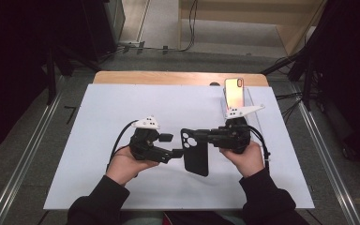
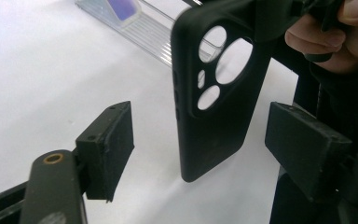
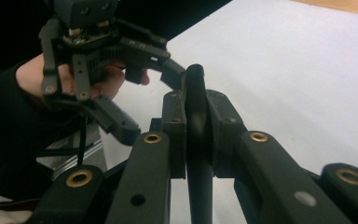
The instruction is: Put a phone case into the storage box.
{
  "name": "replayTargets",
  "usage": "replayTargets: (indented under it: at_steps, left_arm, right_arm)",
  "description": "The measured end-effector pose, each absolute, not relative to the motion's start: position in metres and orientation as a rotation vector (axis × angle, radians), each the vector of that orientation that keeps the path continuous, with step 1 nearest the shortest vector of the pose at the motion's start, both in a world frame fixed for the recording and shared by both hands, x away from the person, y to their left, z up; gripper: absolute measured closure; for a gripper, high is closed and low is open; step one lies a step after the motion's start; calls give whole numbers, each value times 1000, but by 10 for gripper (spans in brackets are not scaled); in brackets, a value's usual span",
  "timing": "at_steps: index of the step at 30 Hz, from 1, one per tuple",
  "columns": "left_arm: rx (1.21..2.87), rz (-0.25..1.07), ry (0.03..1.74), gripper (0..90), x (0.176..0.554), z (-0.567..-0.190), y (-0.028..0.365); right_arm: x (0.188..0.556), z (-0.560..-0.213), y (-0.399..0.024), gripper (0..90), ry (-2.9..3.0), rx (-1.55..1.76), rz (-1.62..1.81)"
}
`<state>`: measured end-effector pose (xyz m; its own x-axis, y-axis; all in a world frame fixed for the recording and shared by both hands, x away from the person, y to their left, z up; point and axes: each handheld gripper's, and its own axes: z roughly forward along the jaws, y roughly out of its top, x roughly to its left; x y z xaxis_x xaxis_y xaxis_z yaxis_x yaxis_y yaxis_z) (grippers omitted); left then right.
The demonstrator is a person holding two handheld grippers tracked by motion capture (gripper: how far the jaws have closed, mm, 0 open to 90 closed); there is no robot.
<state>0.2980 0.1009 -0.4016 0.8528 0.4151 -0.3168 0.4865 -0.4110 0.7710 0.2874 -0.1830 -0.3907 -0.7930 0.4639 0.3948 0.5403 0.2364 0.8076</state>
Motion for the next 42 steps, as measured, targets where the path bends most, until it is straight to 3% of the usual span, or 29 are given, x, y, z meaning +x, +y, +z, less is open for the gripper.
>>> replayTargets:
  at_steps: [2,17,33,42]
  left_arm:
    - [2041,-109,650,301,299,-399,103]
    - [2053,-135,554,321,305,-388,103]
    - [2046,-226,498,597,306,-389,103]
    - [2047,-265,435,685,306,-390,107]
  right_arm:
    - [287,-391,-182,769,-2416,-973,-1618]
    - [290,-396,-179,769,-2372,-854,-1621]
    - [292,-399,-169,769,-2365,-723,-1597]
    - [293,-400,-171,762,-2337,-682,-1615]
